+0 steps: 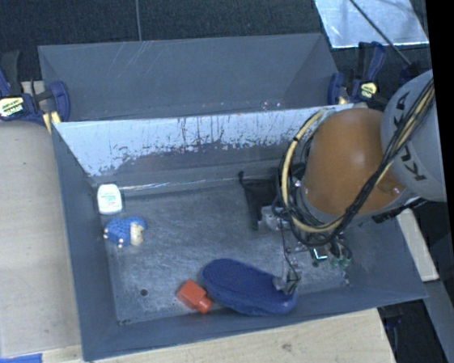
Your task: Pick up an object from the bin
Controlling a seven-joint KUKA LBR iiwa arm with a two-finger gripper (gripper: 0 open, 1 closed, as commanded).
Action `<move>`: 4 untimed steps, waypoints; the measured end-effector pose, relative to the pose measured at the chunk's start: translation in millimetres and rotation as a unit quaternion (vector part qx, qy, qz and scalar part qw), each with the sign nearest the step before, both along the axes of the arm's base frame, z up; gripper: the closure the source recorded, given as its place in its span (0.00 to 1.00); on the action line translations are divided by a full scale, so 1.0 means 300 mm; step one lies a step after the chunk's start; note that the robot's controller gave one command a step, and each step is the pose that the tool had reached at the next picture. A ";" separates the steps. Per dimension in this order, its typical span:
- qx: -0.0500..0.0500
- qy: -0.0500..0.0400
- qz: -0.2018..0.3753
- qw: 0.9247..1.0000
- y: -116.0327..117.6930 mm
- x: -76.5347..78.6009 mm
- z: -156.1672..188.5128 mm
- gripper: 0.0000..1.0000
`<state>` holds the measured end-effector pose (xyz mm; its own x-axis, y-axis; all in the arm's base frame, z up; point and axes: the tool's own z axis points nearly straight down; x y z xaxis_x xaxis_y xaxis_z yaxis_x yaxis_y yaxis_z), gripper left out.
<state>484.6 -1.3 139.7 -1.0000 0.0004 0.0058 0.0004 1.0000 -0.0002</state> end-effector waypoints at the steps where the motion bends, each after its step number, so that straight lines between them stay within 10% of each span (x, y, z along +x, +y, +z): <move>1: 0.000 -0.006 -0.109 0.994 0.133 0.121 -0.229 0.00; 2: 0.000 -0.006 -0.265 0.964 0.124 0.286 -0.128 0.00; 3: -0.001 -0.005 -0.334 0.943 -0.158 0.277 -0.133 0.00; 4: -0.001 -0.004 -0.089 0.996 -0.122 0.273 -0.233 0.00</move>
Offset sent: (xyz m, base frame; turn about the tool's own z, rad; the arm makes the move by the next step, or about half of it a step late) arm 0.0342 0.0405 -0.0697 0.2203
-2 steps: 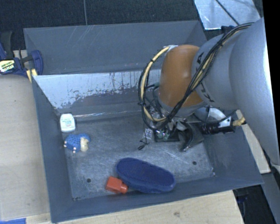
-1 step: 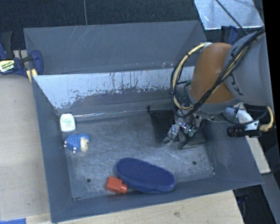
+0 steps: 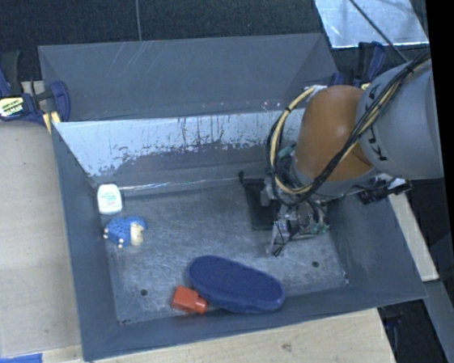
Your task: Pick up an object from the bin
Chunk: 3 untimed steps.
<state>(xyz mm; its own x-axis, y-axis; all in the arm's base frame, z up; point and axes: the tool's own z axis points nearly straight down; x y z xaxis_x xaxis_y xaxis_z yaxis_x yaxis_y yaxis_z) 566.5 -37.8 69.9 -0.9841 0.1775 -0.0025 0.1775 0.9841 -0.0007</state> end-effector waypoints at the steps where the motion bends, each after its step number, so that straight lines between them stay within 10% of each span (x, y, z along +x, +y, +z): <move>1: 0.011 0.005 0.056 0.998 -0.197 0.076 -0.004 0.00; 2: 0.006 -0.002 0.054 0.999 -0.206 0.086 0.005 1.00; 3: 0.000 -0.005 0.055 0.998 -0.208 0.095 0.267 1.00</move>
Offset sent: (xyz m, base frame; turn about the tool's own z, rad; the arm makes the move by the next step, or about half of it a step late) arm 0.0231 -0.0702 0.0001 -0.0991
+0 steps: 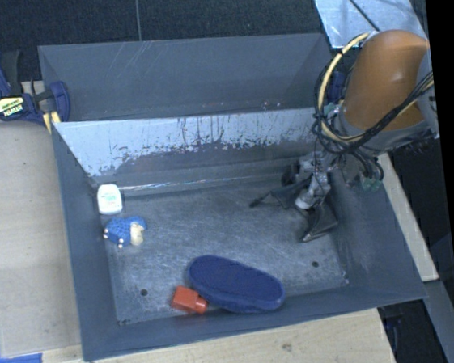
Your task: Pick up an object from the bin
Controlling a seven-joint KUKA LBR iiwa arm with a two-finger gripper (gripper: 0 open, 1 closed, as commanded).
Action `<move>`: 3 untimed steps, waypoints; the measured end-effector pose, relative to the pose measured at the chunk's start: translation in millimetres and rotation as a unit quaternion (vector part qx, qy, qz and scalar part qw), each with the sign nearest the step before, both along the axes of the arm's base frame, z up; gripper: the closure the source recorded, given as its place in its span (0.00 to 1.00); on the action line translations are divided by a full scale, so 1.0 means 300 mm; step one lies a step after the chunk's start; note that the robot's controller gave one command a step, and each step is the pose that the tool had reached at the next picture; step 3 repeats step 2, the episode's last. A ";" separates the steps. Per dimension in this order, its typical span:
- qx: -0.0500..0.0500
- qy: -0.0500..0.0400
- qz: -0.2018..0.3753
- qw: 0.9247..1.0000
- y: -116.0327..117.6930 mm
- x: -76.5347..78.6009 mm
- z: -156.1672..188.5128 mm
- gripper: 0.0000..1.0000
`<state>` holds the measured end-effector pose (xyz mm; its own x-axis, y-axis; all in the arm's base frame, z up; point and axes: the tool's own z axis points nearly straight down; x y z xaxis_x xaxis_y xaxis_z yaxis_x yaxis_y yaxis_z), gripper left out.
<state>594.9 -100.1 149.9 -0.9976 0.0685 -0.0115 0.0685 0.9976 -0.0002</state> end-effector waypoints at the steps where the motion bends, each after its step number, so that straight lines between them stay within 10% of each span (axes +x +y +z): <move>1: 0.000 0.001 0.000 1.000 -0.003 0.007 0.135 1.00; 3: 0.000 0.002 0.000 1.000 -0.005 0.010 0.145 1.00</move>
Offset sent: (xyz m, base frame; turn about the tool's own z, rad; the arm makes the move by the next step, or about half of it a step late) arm -0.0001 0.0000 0.0368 0.0000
